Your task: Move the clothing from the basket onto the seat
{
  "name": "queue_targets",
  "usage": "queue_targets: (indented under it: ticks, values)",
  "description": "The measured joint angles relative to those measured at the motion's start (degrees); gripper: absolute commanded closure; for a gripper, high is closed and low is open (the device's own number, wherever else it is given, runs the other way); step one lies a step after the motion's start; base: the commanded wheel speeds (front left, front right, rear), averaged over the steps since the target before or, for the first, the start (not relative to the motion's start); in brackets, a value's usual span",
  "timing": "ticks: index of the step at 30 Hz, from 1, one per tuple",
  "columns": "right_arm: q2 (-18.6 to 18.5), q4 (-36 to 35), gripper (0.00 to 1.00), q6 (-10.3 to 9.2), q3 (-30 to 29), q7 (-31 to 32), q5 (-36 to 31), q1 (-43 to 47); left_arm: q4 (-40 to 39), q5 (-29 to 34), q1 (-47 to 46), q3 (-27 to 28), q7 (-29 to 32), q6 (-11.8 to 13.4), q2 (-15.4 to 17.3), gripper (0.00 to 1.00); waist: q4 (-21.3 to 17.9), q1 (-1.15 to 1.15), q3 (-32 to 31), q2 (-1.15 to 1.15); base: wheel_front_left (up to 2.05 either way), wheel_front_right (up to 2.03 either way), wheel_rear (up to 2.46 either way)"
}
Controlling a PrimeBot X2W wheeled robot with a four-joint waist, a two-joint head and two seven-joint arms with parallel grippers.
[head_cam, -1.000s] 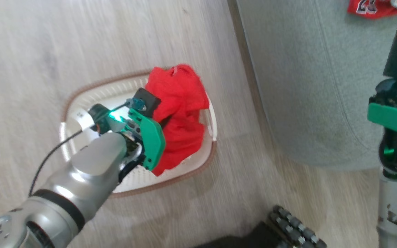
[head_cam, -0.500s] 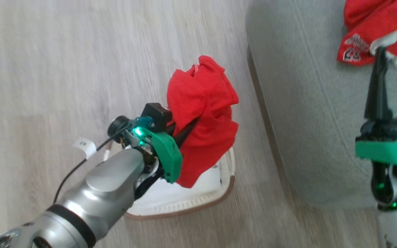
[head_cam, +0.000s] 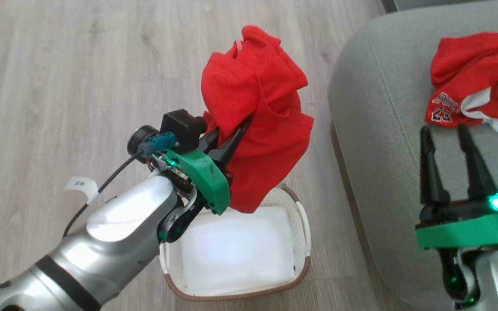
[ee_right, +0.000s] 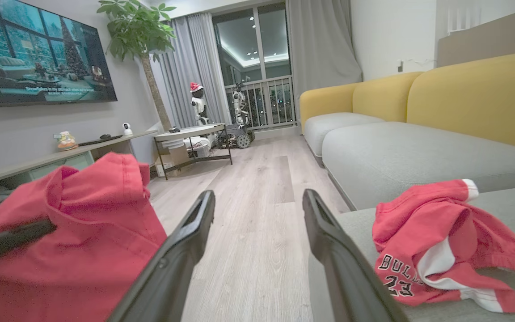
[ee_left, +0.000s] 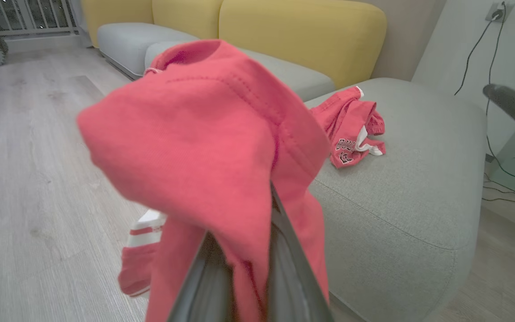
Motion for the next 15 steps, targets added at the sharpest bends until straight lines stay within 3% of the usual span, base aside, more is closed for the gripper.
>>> queue_targets:
  ticks: [15]
  values:
    - [-1.5, 1.5, 0.0, 0.0, 6.1, 0.0, 1.4, 1.2, -10.5, 0.0, -2.9, 0.4, 4.5, 3.3, 2.6, 1.0, 2.3, 0.0, -2.7, 0.0, 0.0, 0.0, 0.0]
